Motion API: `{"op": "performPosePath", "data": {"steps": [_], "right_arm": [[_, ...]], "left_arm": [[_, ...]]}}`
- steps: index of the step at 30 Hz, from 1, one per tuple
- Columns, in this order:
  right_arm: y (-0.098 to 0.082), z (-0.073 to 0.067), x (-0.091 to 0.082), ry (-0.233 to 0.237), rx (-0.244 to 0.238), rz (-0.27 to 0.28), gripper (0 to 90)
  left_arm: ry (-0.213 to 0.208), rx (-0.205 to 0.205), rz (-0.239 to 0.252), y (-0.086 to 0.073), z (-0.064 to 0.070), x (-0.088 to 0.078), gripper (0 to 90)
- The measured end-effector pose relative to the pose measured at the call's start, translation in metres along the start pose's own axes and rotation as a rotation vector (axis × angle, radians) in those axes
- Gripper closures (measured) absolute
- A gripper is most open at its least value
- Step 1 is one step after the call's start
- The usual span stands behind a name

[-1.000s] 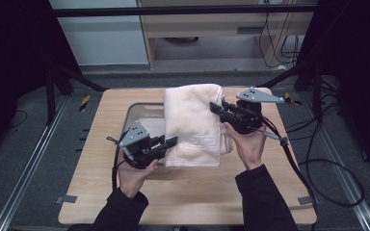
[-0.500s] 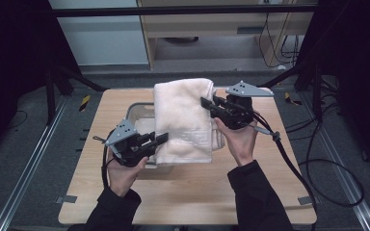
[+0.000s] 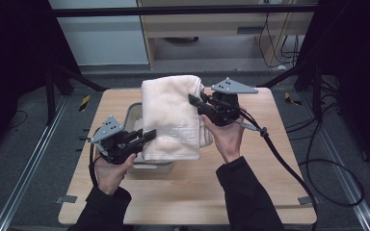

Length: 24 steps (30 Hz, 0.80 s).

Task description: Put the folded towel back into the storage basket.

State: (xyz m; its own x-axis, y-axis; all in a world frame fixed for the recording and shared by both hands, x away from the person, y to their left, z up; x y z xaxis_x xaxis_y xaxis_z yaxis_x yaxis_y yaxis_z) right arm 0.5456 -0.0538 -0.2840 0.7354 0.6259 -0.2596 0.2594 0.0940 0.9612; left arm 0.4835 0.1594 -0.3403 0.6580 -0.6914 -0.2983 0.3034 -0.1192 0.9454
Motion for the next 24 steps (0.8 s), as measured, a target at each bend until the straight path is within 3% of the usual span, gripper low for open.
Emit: {"op": "performPosePath", "data": {"steps": [24], "right_arm": [[0.006,-0.031,0.047,0.054,-0.011,-0.026,73.0]], "left_arm": [[0.049,-0.025,-0.014,-0.007,-0.039,-0.031,74.6]]}}
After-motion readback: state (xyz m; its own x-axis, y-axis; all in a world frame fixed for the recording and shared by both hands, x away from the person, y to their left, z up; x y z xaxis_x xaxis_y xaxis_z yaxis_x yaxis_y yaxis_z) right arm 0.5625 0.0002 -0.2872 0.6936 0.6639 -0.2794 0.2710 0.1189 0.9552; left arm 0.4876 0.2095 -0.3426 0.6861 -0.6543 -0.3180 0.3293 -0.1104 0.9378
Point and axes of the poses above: each handheld gripper's, and its own axes: x roughly forward along the jaws, y roughly out of its top, z roughly to its right, the point moved 6 cm from there along x, roughly forward along the jaws, and after that the axes turned 1 degree about -z, right-handed, at the moved point
